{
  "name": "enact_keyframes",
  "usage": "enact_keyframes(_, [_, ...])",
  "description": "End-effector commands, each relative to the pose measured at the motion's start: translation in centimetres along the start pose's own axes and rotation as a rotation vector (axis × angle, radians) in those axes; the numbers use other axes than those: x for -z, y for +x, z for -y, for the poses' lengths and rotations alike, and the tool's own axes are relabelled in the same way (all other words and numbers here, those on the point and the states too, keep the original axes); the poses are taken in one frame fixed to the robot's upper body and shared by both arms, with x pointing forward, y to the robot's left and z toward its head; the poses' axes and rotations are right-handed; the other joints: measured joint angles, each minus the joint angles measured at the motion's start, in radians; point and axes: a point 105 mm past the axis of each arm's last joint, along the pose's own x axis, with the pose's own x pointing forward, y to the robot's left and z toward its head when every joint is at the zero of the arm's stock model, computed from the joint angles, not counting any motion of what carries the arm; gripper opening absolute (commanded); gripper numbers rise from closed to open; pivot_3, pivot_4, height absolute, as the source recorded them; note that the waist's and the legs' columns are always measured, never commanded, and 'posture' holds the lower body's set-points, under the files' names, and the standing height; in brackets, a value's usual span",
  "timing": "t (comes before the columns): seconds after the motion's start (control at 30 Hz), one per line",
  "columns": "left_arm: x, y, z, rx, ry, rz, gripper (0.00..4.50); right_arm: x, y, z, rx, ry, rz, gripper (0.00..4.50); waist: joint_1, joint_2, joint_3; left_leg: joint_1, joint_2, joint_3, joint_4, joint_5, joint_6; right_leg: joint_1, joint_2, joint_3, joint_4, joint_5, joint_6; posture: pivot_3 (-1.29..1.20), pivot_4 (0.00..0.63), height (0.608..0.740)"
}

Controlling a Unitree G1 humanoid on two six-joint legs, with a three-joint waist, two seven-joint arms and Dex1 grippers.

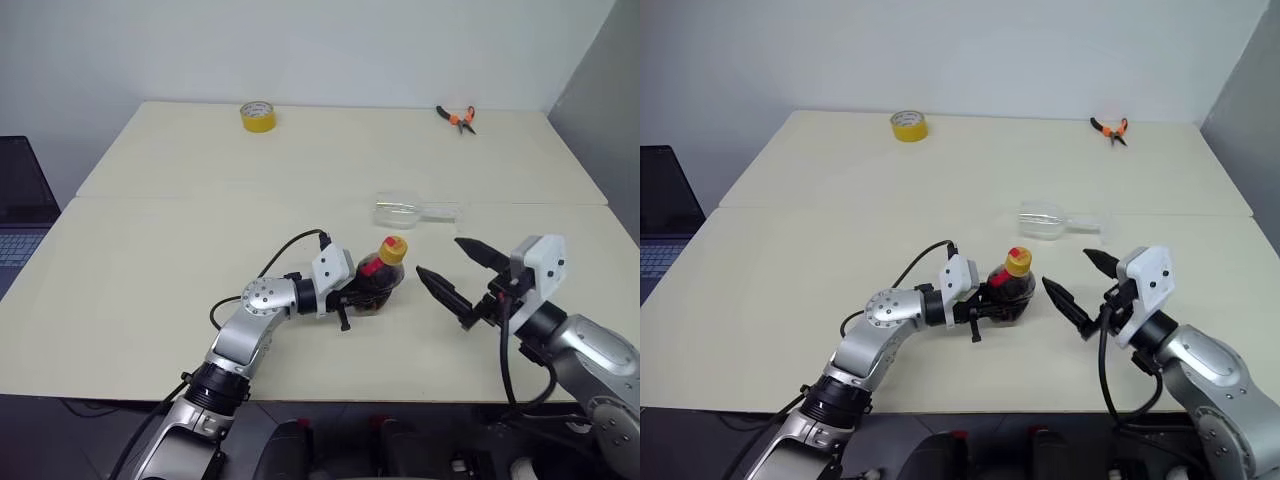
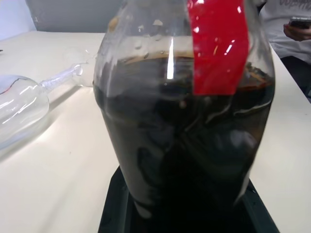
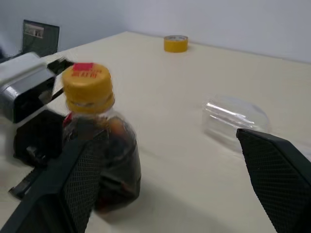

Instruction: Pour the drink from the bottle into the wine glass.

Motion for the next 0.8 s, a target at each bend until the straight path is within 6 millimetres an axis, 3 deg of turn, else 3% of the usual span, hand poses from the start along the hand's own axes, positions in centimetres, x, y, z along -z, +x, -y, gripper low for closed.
enact_keyframes(0.03, [-2.0, 0.0, 0.0, 0.006, 0.062, 0.066, 0.69, -1.4, -0.5, -1.5, -0.096, -0.011, 0.032, 4.50, -0.001, 0.000, 0.000, 0.000, 0.000, 0.000, 0.000, 0.000, 0.000, 0.000, 0.000, 0.000, 0.000, 0.000, 0.000, 0.00, 0.150, 0.740])
enact_keyframes(0.2, [-2.0, 0.1, 0.1, 0.010, 0.064, 0.066, 0.69, -3.5, 2.0, -2.2, -0.095, -0.059, 0.122, 4.50, -0.012, 0.000, 0.000, 0.001, 0.000, 0.000, 0.000, 0.000, 0.000, 0.000, 0.001, 0.001, 0.001, 0.000, 0.000, 0.00, 0.150, 0.740])
enact_keyframes(0.33, [-2.0, 0.2, 0.2, 0.016, 0.066, 0.065, 0.69, -3.8, 3.1, -1.9, -0.064, -0.085, 0.135, 4.50, -0.013, 0.000, 0.000, -0.001, 0.000, -0.002, 0.000, 0.000, 0.000, 0.000, 0.001, -0.001, -0.001, 0.000, 0.000, 0.00, 0.150, 0.740])
enact_keyframes(0.8, [-1.9, 0.2, 0.3, 0.014, 0.064, 0.065, 0.68, -3.4, 3.2, -0.7, -0.017, -0.129, 0.120, 4.50, -0.016, 0.000, 0.000, -0.001, -0.001, 0.000, 0.000, 0.000, 0.000, 0.000, -0.001, 0.000, -0.002, 0.000, 0.001, 0.00, 0.150, 0.740])
